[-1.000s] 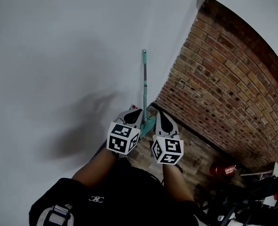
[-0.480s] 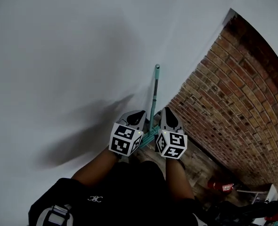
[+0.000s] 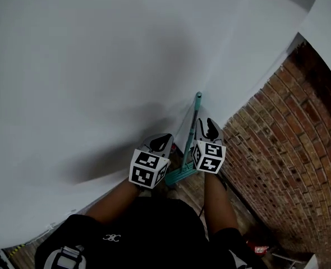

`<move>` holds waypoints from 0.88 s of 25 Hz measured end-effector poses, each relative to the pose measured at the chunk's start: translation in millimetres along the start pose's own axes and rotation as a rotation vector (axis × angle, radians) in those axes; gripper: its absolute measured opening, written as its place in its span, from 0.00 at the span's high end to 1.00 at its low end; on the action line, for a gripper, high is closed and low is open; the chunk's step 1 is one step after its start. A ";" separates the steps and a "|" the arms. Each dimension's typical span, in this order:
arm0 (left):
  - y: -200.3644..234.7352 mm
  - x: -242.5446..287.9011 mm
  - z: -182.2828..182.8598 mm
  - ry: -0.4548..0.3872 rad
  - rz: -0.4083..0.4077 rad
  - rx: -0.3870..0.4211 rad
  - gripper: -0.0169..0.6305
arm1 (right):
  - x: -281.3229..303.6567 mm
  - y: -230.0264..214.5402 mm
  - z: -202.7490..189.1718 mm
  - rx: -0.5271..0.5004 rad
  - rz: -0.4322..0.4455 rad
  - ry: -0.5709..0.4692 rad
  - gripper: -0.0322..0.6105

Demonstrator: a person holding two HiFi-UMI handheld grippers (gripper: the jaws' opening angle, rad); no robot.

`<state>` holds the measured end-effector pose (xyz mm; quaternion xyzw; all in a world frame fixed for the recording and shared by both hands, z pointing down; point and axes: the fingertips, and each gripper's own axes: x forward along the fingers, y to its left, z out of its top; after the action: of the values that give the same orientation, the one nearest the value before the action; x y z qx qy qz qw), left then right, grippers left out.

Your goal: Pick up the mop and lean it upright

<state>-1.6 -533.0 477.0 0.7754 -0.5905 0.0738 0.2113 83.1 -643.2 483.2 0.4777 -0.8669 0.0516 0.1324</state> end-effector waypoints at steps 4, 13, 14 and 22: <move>7.3 8.1 -0.2 0.005 0.061 -0.020 0.98 | 42.3 -10.3 -11.9 -0.044 0.035 0.060 0.74; 21.4 8.9 4.7 -0.005 0.173 -0.036 0.98 | 112.0 -23.4 -38.4 -0.113 0.079 0.161 0.73; 23.1 6.8 3.9 -0.004 0.182 -0.043 0.98 | 117.3 -24.2 -40.5 -0.112 0.080 0.169 0.73; 33.2 -5.2 -3.8 0.013 0.244 -0.059 0.98 | 144.0 -26.9 -62.0 -0.159 0.080 0.234 0.74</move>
<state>-34.0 -533.9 486.5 0.6908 -0.6809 0.0868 0.2273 43.7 -761.6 581.8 0.4214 -0.8653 0.0437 0.2679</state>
